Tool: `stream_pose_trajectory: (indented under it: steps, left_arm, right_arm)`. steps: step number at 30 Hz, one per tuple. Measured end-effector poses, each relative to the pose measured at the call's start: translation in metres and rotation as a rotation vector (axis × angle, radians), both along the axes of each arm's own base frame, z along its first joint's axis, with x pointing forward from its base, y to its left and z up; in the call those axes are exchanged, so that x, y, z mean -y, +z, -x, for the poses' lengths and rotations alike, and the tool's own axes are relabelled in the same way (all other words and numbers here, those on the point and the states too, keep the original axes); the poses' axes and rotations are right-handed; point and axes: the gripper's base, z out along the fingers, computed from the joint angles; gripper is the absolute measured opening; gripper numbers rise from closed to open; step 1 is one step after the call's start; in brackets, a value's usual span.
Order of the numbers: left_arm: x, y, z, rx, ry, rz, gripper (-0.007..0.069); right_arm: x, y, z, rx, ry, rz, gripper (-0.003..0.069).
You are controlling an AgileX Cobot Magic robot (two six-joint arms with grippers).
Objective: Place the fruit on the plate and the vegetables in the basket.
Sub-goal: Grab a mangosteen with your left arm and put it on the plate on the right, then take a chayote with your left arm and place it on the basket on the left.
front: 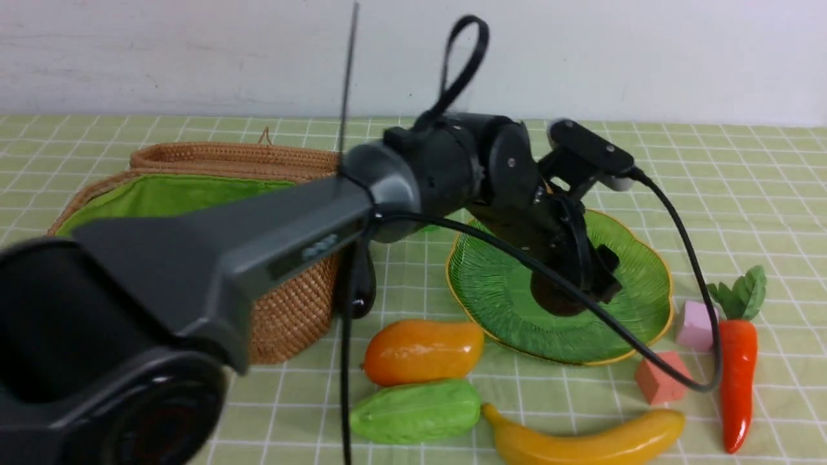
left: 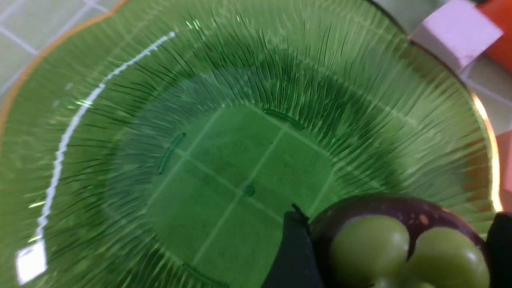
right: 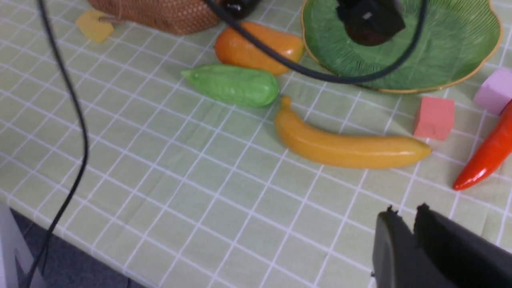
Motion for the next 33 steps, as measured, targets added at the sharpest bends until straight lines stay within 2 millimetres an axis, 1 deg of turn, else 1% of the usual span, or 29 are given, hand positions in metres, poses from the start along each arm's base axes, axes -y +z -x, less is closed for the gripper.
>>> stream_pose_trajectory:
  steps: [3, 6, 9, 11, 12, 16, 17, 18, 19, 21, 22, 24, 25, 26, 27, 28, 30, 31, 33]
  left_arm:
    - [0.011, -0.017, -0.011, -0.055, -0.015, -0.051, 0.0546]
    - [0.014, -0.021, -0.017, -0.086, 0.005, -0.056, 0.0555]
    - [0.014, -0.021, -0.019, -0.098, 0.028, -0.056, 0.0628]
    - [0.012, -0.016, -0.020, -0.098, 0.043, -0.053, 0.0659]
    - [0.012, -0.014, -0.020, -0.096, 0.044, -0.053, 0.0662]
    - [0.006, 0.012, -0.015, -0.075, 0.048, -0.032, 0.0664]
    - [0.006, 0.014, -0.015, -0.076, 0.047, -0.034, 0.0664]
    - [0.001, 0.031, -0.009, -0.076, 0.042, -0.033, 0.0647]
    - [0.001, 0.030, -0.009, -0.081, 0.041, -0.037, 0.0644]
    - [-0.014, 0.068, 0.008, -0.102, 0.036, -0.063, 0.0559]
    - [-0.020, 0.078, 0.015, -0.117, 0.040, -0.081, 0.0520]
    - [-0.034, 0.105, 0.027, -0.111, 0.068, -0.090, 0.0396]
    - [-0.037, 0.112, 0.029, -0.101, 0.076, -0.085, 0.0382]
    - [-0.042, 0.119, 0.033, -0.096, 0.088, -0.086, 0.0322]
    - [-0.057, 0.145, 0.046, -0.066, 0.128, -0.073, 0.0197]
    - [-0.065, 0.156, 0.053, -0.055, 0.148, -0.069, 0.0120]
    - [-0.078, 0.167, 0.065, -0.053, 0.176, -0.069, 0.0022]
    - [-0.089, 0.171, 0.076, -0.066, 0.194, -0.081, -0.0013]
    - [-0.103, 0.167, 0.092, -0.101, 0.200, -0.113, -0.0013]
  right_arm:
    - [0.000, -0.001, 0.001, -0.017, 0.006, 0.007, 0.0085]
    - [0.000, -0.001, 0.001, -0.016, 0.004, 0.010, 0.0086]
    - [0.002, -0.002, 0.000, -0.014, -0.006, 0.026, 0.0087]
    - [0.003, -0.002, 0.000, -0.013, -0.012, 0.034, 0.0087]
    - [0.003, -0.002, 0.000, -0.013, -0.012, 0.036, 0.0087]
    - [0.003, -0.002, 0.000, -0.012, -0.015, 0.039, 0.0091]
    - [0.003, -0.002, 0.000, -0.012, -0.015, 0.039, 0.0091]
    - [0.003, -0.002, 0.000, -0.012, -0.016, 0.041, 0.0092]
    - [0.003, -0.002, 0.000, -0.012, -0.016, 0.041, 0.0092]
    - [0.003, -0.002, 0.000, -0.012, -0.017, 0.042, 0.0095]
    - [0.003, -0.002, 0.000, -0.012, -0.017, 0.042, 0.0095]
    - [0.003, -0.002, 0.000, -0.012, -0.017, 0.042, 0.0095]
    - [0.003, -0.002, 0.000, -0.012, -0.017, 0.042, 0.0095]
    - [0.003, -0.002, 0.000, -0.012, -0.017, 0.042, 0.0095]
    - [0.003, -0.002, 0.000, -0.012, -0.017, 0.042, 0.0095]
    - [0.003, -0.002, 0.000, -0.012, -0.017, 0.042, 0.0096]
    - [0.003, -0.002, 0.000, -0.008, -0.011, 0.048, 0.0097]
    - [0.003, -0.002, 0.000, -0.004, -0.006, 0.053, 0.0099]
    - [0.003, -0.002, 0.000, 0.000, -0.001, 0.060, 0.0101]
